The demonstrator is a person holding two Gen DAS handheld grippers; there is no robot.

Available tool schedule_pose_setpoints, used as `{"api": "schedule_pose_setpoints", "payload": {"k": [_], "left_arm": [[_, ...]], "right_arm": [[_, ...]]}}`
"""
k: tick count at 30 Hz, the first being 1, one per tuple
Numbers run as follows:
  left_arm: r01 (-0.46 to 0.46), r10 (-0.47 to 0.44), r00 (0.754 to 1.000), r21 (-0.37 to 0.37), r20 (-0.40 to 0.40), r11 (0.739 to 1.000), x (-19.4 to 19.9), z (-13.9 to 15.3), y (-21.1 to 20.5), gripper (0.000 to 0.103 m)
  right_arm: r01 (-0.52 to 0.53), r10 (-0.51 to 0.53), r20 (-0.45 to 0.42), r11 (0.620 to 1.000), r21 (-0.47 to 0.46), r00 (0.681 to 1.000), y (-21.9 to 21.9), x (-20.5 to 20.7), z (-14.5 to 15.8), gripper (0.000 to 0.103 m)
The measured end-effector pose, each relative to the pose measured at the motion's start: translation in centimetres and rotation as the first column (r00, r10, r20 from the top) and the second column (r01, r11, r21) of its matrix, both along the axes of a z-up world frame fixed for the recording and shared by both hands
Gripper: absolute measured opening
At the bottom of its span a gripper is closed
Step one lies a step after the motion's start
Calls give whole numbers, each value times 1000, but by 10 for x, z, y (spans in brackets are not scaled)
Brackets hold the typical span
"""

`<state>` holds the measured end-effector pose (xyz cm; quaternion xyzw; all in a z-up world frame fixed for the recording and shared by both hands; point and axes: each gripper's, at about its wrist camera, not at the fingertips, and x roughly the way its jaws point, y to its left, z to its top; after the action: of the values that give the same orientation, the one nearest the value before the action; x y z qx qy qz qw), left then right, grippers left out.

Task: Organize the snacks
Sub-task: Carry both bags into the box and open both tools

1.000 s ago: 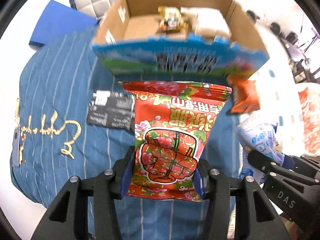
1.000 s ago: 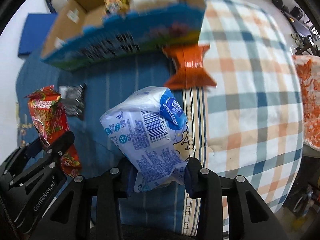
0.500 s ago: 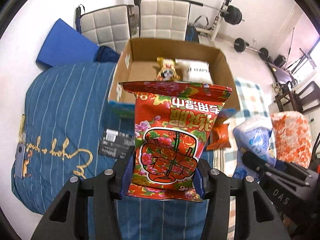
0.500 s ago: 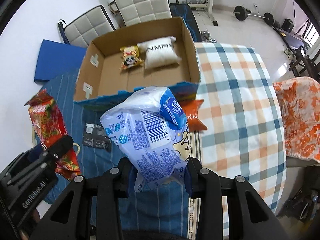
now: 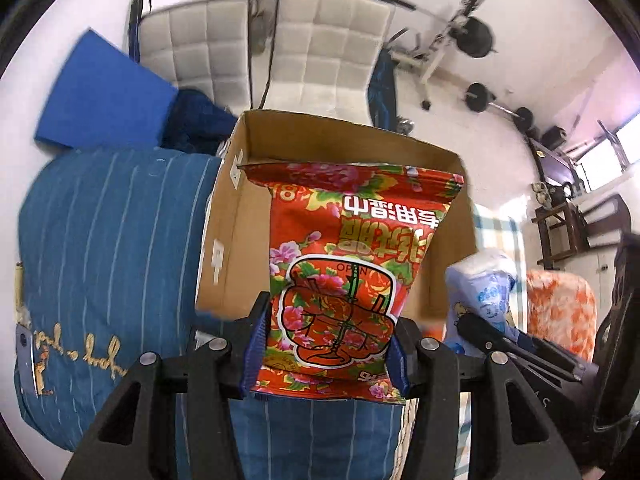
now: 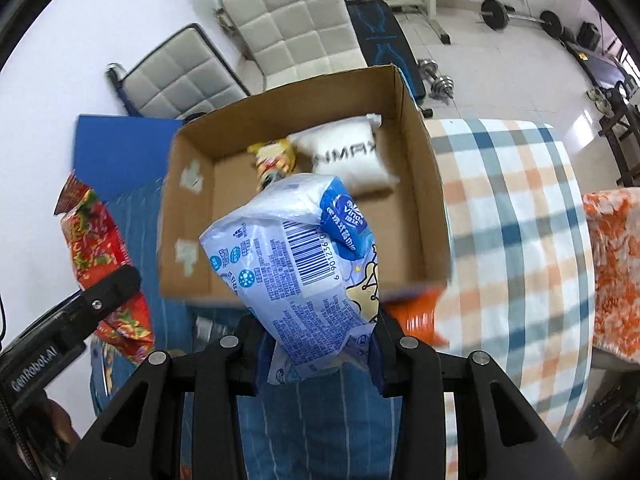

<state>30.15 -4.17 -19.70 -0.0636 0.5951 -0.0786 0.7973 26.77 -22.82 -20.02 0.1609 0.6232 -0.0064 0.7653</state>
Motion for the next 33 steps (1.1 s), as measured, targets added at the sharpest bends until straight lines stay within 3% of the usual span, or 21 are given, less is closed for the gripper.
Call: {"api": "schedule_pose_setpoints", "payload": {"k": [5,9,16,27,33], "left_arm": [[-1,4,993,24,-115,1000,77,-46,2,47],[-5,26,972,92,-232,996,130,-105,0,47],[49,19,943,194,-332,980,168,-170,-7,48],[82,9,923,220,-386,972,191,-201,-15,49],[100,-8,917,211,-399,972,187,-194,-15,52]], "right_arm": [[2,-6,-98,999,-44,995,-4,57,-50,41],[-15,-2,-187,996,-90,982,-3,83,-98,41],[-4,-24,-284,995,-96,958,-2,100,-154,42],[-20,-21,-350,993,-114,936,-1,110,-178,51],[-36,-1,-390,995,-90,921,-7,107,-190,70]]}}
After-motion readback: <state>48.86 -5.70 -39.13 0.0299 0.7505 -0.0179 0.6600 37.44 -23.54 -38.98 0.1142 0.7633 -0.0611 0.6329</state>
